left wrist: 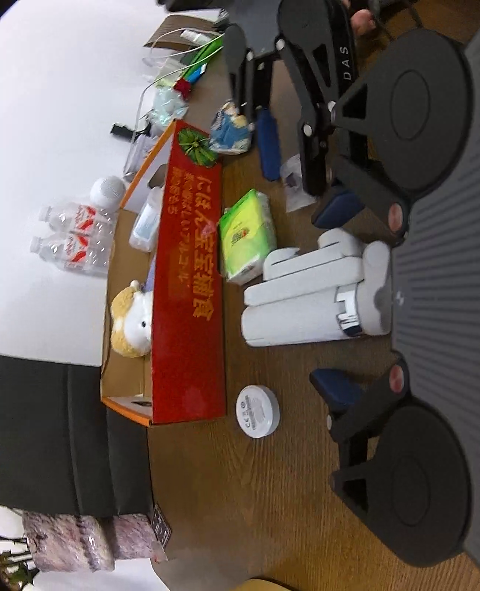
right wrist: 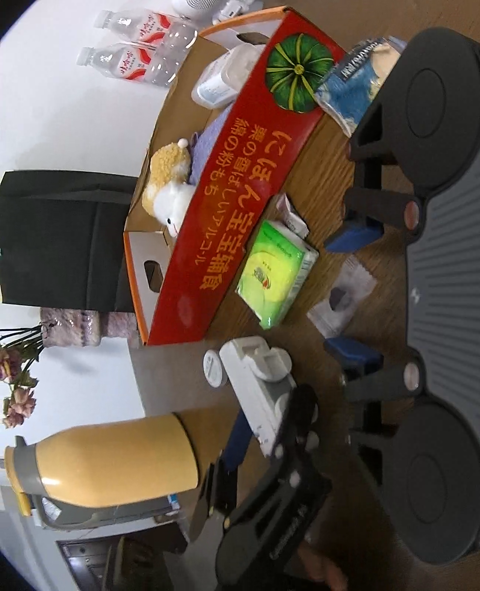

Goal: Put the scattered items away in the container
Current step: 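Carry the white device and small packet into the cardboard box while both tools release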

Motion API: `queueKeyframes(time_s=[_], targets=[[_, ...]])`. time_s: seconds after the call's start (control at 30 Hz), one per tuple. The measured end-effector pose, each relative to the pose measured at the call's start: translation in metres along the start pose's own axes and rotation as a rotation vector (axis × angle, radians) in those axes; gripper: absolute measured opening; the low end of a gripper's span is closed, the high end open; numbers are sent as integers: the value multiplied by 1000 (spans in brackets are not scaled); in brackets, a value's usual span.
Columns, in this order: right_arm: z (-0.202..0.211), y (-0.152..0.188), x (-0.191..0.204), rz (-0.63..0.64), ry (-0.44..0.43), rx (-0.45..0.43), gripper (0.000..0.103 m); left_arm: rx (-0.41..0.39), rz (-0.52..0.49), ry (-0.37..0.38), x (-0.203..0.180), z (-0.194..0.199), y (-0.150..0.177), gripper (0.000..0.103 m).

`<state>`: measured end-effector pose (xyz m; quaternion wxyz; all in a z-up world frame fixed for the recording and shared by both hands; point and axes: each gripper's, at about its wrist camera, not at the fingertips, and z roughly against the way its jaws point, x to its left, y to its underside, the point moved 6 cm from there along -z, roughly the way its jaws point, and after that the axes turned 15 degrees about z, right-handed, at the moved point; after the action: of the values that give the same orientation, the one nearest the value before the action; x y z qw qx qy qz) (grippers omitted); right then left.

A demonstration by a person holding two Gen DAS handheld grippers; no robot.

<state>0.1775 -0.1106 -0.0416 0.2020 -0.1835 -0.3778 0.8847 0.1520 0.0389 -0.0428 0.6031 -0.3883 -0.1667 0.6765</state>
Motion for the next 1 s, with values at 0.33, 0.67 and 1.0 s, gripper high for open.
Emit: queueKeyframes(time_s=[0.33, 0.67, 1.0], targets=[[9, 1, 16, -58, 20, -10, 6, -37, 28, -34, -2, 7, 4, 56], [79, 20, 30, -223, 167, -129, 6, -115, 138, -51, -16, 58, 27, 55], [117, -64, -84, -262, 296, -183, 6, -77, 135, 18, -23, 17, -139, 55]])
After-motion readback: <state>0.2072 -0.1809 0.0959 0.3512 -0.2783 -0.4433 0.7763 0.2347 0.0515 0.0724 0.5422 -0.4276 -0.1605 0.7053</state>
